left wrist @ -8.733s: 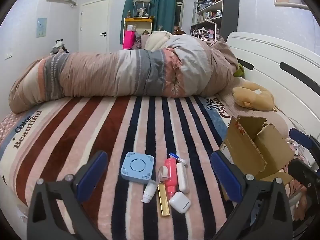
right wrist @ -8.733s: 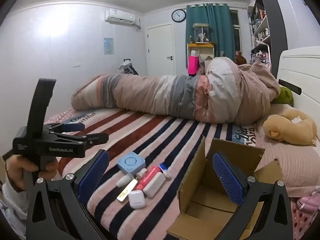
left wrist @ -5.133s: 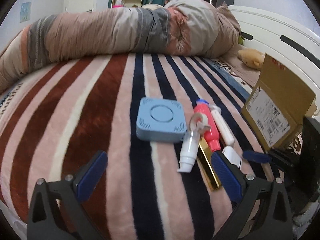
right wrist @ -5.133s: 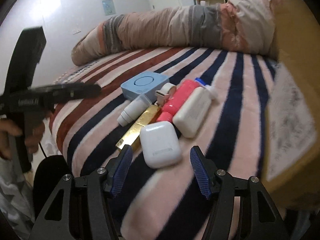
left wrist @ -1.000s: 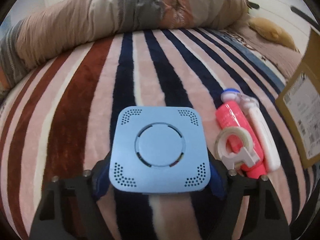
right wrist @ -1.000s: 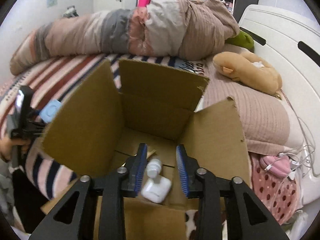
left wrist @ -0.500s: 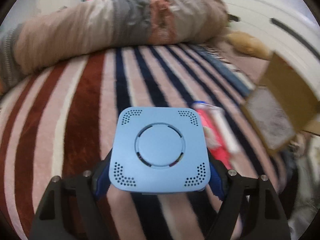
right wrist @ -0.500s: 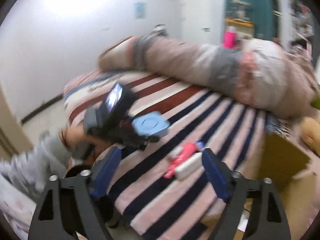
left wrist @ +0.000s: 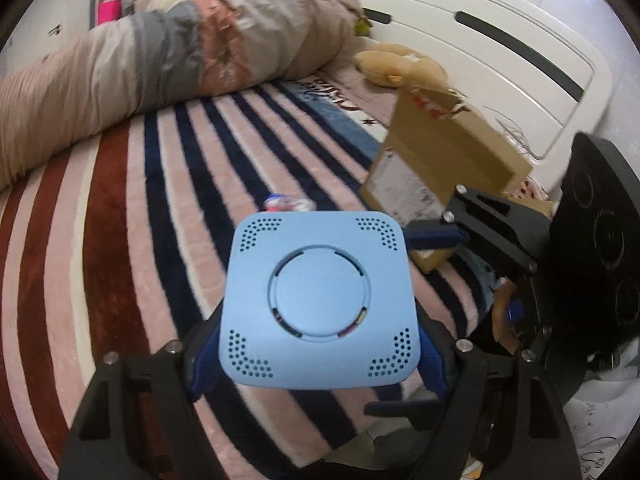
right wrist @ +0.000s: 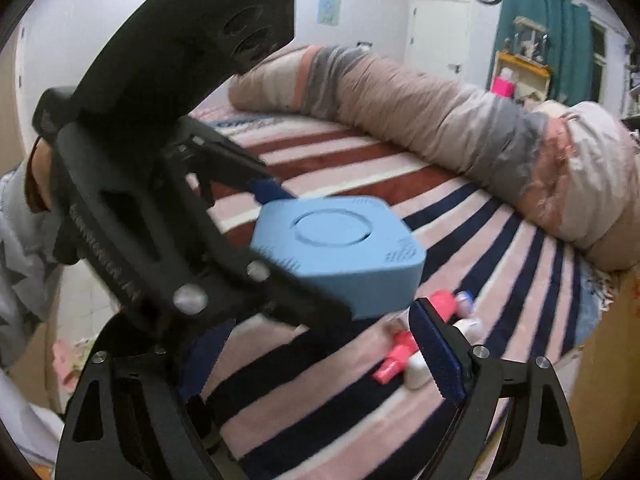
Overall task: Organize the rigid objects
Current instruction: 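Carry the blue square case over the box with the left tool and release it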
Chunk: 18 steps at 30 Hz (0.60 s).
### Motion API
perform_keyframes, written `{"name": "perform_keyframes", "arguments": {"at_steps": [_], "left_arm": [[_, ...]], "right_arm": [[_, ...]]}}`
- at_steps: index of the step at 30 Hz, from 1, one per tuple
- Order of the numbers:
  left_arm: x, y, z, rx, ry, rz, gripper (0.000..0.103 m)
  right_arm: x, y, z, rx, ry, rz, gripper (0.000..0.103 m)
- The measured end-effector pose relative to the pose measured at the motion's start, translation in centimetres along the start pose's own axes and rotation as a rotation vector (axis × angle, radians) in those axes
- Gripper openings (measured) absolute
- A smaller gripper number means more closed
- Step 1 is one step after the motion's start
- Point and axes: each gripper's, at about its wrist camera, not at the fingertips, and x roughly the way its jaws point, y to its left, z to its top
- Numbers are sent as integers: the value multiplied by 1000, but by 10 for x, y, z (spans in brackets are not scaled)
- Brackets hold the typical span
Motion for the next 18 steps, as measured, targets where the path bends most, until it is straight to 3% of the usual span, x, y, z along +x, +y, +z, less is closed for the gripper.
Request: {"name": "perform_keyframes", "arguments": {"at_steps": [5, 7, 12, 18], "left_arm": [[-13, -38, 29, 96, 9, -13, 77], [-16, -57, 45, 147, 7, 5, 77], [-15, -106, 90, 255, -12, 3, 77], [28, -163, 149, 352, -3, -66, 78]], "right_arm": [[-43, -10, 8, -24, -103, -77, 88], [-61, -12, 11, -48, -137, -98, 79], [-107, -37, 10, -12, -189, -181, 78], [-157, -90, -6, 69, -176, -316, 78]]}}
